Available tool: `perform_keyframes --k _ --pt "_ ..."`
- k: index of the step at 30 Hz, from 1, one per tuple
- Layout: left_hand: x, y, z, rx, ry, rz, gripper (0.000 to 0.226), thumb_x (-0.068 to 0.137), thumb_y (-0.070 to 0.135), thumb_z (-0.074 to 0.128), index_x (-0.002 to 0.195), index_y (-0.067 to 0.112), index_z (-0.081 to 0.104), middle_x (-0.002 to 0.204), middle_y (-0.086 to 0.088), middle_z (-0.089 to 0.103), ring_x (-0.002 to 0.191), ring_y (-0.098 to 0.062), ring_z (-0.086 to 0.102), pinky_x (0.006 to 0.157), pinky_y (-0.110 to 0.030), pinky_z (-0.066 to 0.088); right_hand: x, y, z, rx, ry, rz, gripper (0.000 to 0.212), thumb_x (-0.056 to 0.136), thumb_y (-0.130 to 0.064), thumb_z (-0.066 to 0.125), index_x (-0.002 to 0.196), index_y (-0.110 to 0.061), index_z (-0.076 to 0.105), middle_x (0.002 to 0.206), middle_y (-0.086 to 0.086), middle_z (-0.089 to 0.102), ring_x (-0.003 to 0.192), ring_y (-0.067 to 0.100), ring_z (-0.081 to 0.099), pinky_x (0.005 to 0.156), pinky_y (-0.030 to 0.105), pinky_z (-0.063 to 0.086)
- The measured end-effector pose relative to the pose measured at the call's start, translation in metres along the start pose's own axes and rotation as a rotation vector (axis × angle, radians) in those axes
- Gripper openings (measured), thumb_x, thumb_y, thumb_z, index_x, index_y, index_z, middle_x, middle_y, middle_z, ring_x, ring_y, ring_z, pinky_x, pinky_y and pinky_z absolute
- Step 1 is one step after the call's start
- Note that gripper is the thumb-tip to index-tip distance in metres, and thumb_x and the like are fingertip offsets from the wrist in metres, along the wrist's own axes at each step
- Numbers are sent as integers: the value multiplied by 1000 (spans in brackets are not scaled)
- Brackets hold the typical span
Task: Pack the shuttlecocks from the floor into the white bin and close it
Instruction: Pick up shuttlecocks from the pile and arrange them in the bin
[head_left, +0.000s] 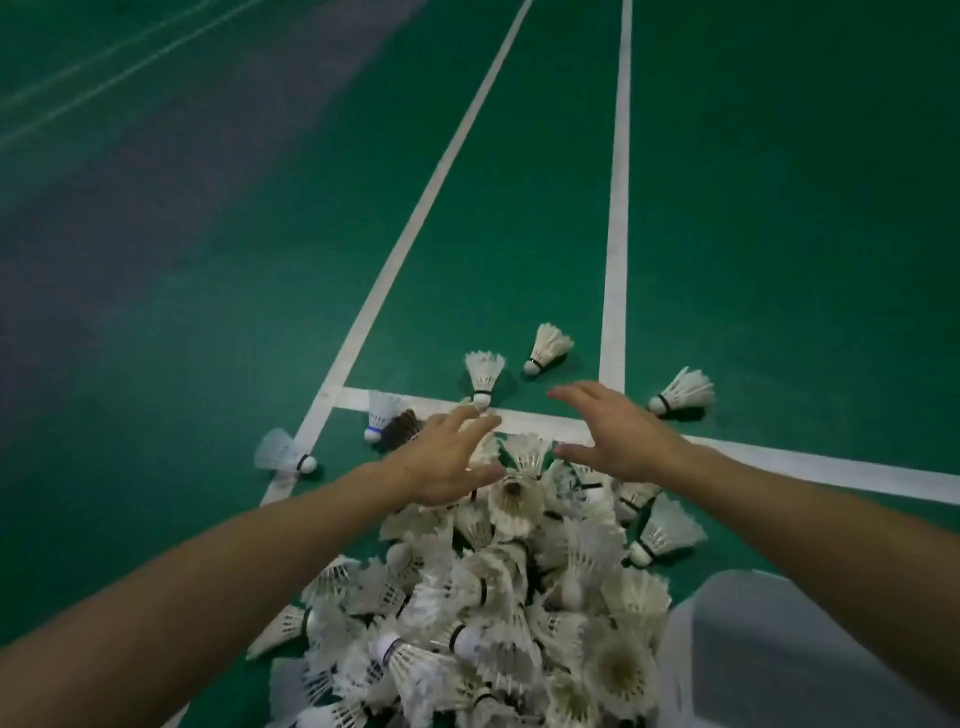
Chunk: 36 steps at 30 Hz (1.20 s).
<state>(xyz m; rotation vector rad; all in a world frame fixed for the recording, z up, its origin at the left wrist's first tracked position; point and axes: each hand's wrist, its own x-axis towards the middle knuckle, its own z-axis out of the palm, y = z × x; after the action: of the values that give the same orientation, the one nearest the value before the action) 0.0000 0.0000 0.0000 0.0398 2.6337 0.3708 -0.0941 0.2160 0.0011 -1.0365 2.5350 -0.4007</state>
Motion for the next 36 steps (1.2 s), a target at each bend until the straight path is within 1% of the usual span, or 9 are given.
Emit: perform_keyframes --k 4,10,15,17,22,25,30,33,36 --pt "18 8 21 -25 -33 82 71 92 53 48 150 31 14 152 -7 27 136 -30 29 110 -47 29 8 0 23 -36 -73 13 72 89 -48 60 148 -31 21 151 -2 31 132 21 38 103 38 40" --pt "45 12 37 38 71 77 83 84 48 63 148 36 12 158 -1 4 144 -26 6 114 -47 20 12 9 47 28 -54 55 76 89 -40 62 148 -35 14 147 5 37 126 26 45 98 41 44" --pt "53 6 38 -111 142 125 66 85 19 63 139 37 29 115 -2 56 118 -21 39 100 -44 37 13 18 47 37 5 131 75 89 -28 65 144 -36 15 120 12 58 109 30 54 88 46 49" --pt "49 5 37 -138 139 146 57 89 15 59 136 37 33 105 -1 58 106 -19 46 93 -43 43 13 19 46 63 19 146 73 90 -17 63 143 -37 17 111 8 63 98 28 58 82 46 52" --pt "46 4 36 -107 118 193 64 90 9 55 138 43 30 121 -2 54 100 -14 56 88 -38 50 9 21 45 74 -11 172 61 91 -7 54 137 -36 28 90 5 63 79 25 61 74 46 55" --pt "53 5 37 -6 75 190 69 88 3 56 135 48 30 102 -2 66 84 -19 62 76 -44 55 5 21 45 41 -50 165 55 89 -1 50 132 -33 36 85 6 60 73 25 61 71 47 55" --pt "56 14 34 -5 150 217 42 88 1 57 124 24 58 108 2 64 88 -12 59 84 -27 52 -1 23 33 74 17 184 49 92 1 44 130 -31 46 97 5 59 68 18 56 55 33 47" --pt "47 20 18 -74 251 211 32 87 5 61 116 19 64 99 8 62 82 -8 57 81 -20 50 -14 23 15 106 94 155 35 96 -5 47 125 -20 59 125 5 60 86 15 57 72 26 47" --pt "37 25 7 -188 293 109 25 89 12 61 113 15 65 108 1 63 90 -12 59 87 -27 52 -39 24 -3 135 171 173 32 94 -13 52 125 -17 60 125 7 62 83 13 57 75 24 47"
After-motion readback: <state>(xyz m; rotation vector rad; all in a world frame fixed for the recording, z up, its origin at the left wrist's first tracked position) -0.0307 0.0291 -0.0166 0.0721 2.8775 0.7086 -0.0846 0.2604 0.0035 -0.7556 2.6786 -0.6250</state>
